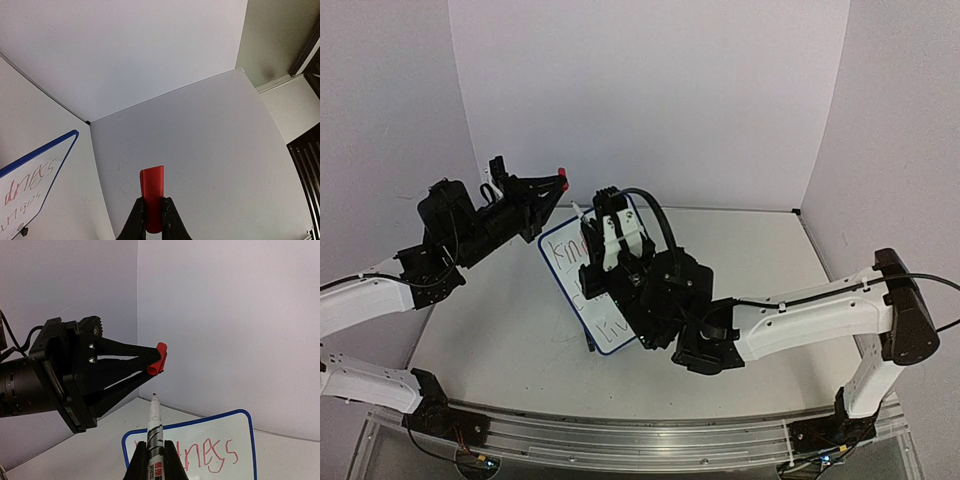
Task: Write a sentence on the whiteboard
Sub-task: Insert the whiteboard marker without the cap into the pen cap.
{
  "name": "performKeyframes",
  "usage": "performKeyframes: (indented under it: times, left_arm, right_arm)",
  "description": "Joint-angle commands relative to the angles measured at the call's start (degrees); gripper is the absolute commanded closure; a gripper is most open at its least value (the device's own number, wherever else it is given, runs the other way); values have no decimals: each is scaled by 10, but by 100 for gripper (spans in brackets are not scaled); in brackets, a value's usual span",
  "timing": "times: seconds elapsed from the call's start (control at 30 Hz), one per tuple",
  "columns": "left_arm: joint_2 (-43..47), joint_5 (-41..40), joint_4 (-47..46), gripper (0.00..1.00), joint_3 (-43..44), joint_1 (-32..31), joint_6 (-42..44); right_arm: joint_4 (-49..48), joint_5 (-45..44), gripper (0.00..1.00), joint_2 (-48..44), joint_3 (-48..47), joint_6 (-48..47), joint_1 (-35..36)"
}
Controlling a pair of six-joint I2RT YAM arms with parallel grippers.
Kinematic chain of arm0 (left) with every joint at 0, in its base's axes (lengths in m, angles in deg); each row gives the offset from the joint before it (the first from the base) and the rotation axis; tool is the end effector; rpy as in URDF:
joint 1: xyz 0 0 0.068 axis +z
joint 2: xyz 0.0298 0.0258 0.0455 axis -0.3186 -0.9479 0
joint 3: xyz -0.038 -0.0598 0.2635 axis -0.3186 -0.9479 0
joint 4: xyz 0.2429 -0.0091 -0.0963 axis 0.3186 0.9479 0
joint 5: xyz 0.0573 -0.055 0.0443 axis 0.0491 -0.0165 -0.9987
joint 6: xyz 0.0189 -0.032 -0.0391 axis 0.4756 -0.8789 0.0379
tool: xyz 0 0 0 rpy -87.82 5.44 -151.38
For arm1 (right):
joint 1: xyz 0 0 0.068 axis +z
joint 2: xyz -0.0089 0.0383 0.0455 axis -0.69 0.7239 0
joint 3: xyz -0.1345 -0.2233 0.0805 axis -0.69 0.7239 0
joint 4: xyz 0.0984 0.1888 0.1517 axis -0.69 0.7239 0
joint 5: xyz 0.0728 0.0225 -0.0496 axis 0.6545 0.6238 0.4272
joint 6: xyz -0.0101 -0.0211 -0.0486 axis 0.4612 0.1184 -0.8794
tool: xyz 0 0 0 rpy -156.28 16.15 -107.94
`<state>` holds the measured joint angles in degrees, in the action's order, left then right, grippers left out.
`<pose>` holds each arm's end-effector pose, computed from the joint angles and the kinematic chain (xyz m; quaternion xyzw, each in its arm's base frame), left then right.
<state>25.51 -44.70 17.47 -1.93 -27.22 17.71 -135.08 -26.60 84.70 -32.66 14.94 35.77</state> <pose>0.1763 -0.1797 0.3663 -0.1410 0.6335 -0.6351 0.4189 0.0993 0.4052 0.3375 -0.2055 0.5809 0.2486 0.7474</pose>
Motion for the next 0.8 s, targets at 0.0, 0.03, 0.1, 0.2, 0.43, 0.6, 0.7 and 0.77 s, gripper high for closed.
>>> performKeyframes:
  times: [0.0,0.03,0.1,0.2,0.43,0.6,0.7,0.77]
  left_arm:
    - [3,-8,-16,100,-3,-6,-3]
    - [4,-8,-14,100,-4,-6,-4]
    - [3,-7,-13,100,-6,-7,-6]
    - [2,-6,-12,100,-8,-8,-8]
    - [3,-5,-12,100,-12,-10,-11]
    - [0,-3,-17,100,-11,-11,-12]
    - [-1,-2,-21,100,-11,-12,-13]
    - [-1,0,-21,100,-10,-13,-12]
  right_arm:
    - [-25,-20,100,11,-30,-19,1]
    - [-25,-21,100,13,-32,-21,1]
    - [-25,-22,100,16,-35,-23,0]
    - [-25,-21,100,20,-40,-24,0]
    - [-23,-22,100,23,-45,-26,0]
    - [-14,-20,100,25,-48,-21,0]
    - [-12,-22,100,29,-50,-22,0]
    - [-11,-25,100,30,-52,-23,0]
